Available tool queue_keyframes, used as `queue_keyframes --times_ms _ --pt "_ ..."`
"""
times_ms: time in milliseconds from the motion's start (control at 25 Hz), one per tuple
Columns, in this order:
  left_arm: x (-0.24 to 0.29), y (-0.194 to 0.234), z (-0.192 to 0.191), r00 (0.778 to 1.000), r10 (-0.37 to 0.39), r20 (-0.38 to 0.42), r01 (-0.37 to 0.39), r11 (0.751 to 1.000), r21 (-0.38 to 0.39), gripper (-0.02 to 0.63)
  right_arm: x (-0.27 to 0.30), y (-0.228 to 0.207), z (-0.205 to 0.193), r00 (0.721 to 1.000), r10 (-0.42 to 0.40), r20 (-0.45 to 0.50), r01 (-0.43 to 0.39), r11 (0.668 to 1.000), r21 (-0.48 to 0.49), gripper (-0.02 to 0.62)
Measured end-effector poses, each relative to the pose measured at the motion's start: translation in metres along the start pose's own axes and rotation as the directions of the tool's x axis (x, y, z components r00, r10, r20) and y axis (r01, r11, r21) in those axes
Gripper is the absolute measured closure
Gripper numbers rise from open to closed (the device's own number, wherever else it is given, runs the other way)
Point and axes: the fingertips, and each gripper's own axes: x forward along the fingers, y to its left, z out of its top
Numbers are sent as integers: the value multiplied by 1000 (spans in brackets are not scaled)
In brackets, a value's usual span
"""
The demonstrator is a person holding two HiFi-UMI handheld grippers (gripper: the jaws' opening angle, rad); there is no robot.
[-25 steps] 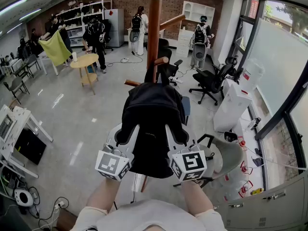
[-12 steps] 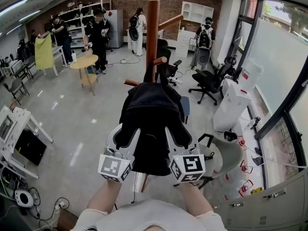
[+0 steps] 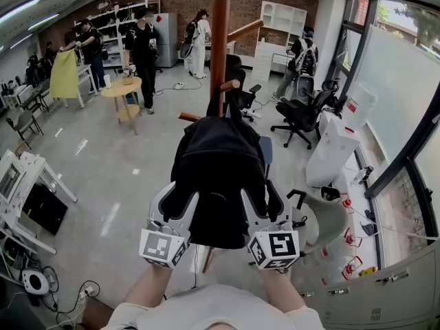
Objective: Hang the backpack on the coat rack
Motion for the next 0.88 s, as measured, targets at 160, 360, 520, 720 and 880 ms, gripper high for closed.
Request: queue_keyframes --times_ms 160,360,520,720,880 --pt "-7 0 -4 1000 13 -10 -13 1000 18 428 -10 -1 -8 1000 1 -31 -1 1000 -19 341" --pt "-15 1 -12 999 35 -18 -35 999 18 428 -19 -1 -30 997 -2 -77 2 1000 3 339" --pt "-27 -3 -19 999 51 -19 -50 998 29 428 -28 0 -38 997 -3 -74 4 1000 16 339" --pt "-41 -7 -26 997 75 -34 -73 996 58 428 -39 -2 -47 997 -11 -74 13 1000 28 339" --pt "-53 -4 -36 993 107 -48 -104 993 61 428 -45 -1 -54 997 -6 -80 9 999 35 339"
